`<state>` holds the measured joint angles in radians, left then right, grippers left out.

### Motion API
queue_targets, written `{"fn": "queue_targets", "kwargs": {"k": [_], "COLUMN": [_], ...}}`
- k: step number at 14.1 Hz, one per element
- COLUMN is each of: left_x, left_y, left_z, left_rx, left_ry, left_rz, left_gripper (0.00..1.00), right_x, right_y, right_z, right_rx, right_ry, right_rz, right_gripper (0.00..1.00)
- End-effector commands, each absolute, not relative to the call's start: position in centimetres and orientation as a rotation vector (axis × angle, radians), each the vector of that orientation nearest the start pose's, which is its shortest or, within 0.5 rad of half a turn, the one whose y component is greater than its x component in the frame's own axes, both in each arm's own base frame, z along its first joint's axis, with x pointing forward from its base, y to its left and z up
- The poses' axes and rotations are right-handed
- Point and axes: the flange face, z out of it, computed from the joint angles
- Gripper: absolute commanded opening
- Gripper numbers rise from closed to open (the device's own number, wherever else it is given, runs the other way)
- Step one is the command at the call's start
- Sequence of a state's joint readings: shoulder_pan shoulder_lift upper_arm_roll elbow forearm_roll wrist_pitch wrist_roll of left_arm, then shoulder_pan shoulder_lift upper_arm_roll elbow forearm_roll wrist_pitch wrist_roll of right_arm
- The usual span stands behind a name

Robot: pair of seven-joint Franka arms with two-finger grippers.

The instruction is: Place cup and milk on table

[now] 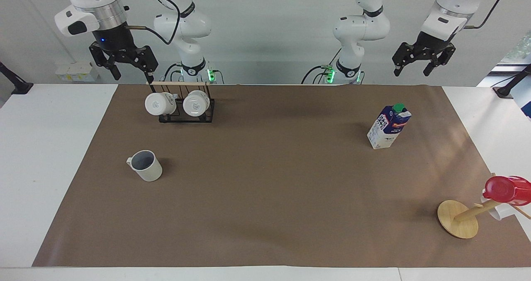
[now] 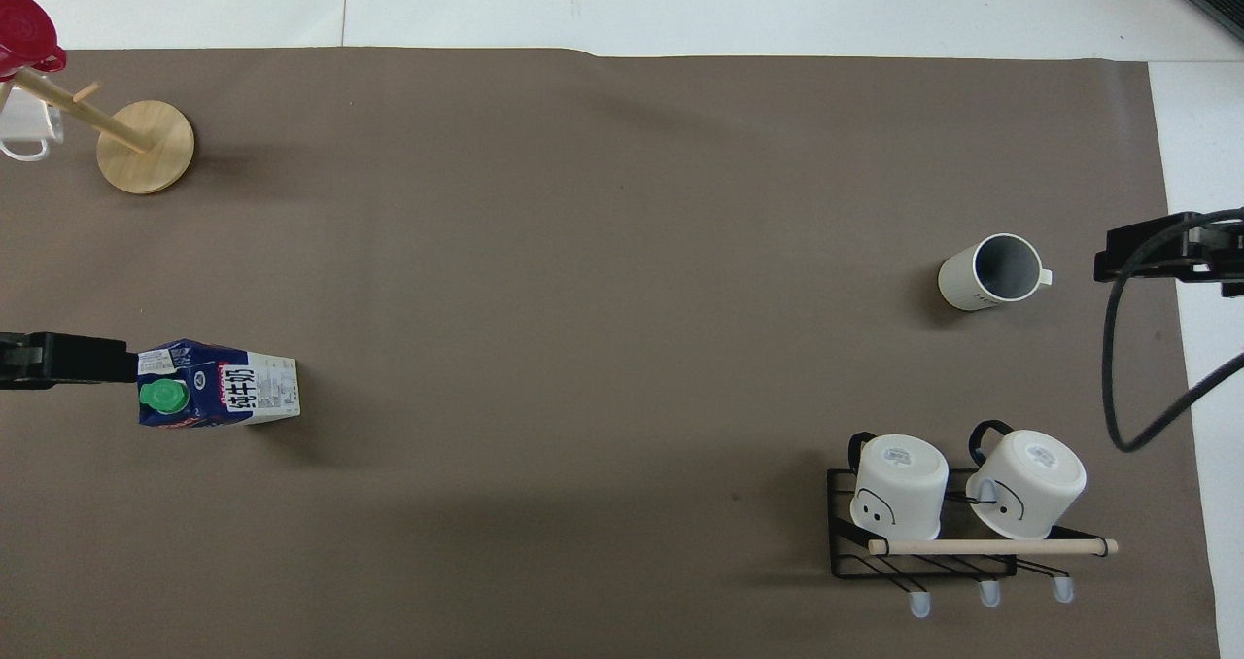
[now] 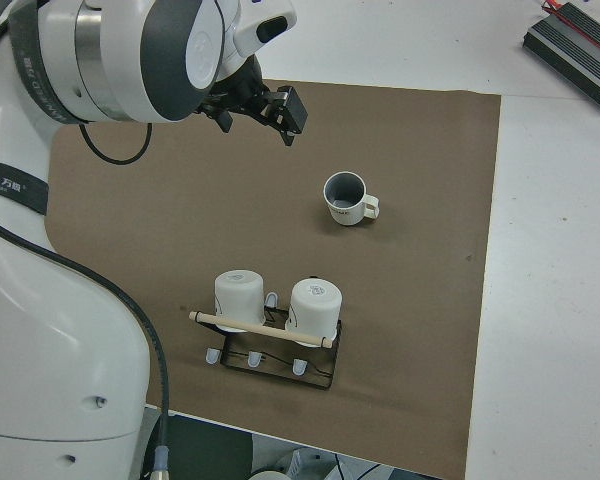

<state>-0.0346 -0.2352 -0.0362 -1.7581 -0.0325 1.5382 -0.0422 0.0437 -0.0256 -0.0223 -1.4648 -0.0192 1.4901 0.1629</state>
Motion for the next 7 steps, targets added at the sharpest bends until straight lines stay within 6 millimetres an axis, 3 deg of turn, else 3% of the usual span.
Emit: {"fn": "queue_targets", "kwargs": {"k": [1,7], "left_x": [47.11,46.85], "left_y": [-3.71,-3.61], "left_z": [65.95,65.8], "left_rx": [-3.155,-3.154], "left_ry": [0.027,0.025], "left_rz": [-0.008,0.028], "left_gripper": [1.0,1.0], "right_x": [52.95,53.03], "right_y": [0.72,0.64], "right_z": [68.13,68.14], "right_rx": [-3.13,-3.13], "right_ry": [0.199,0.199], "right_rz": [-0.053,-0.057], "right_gripper": [1.0,1.0]}}
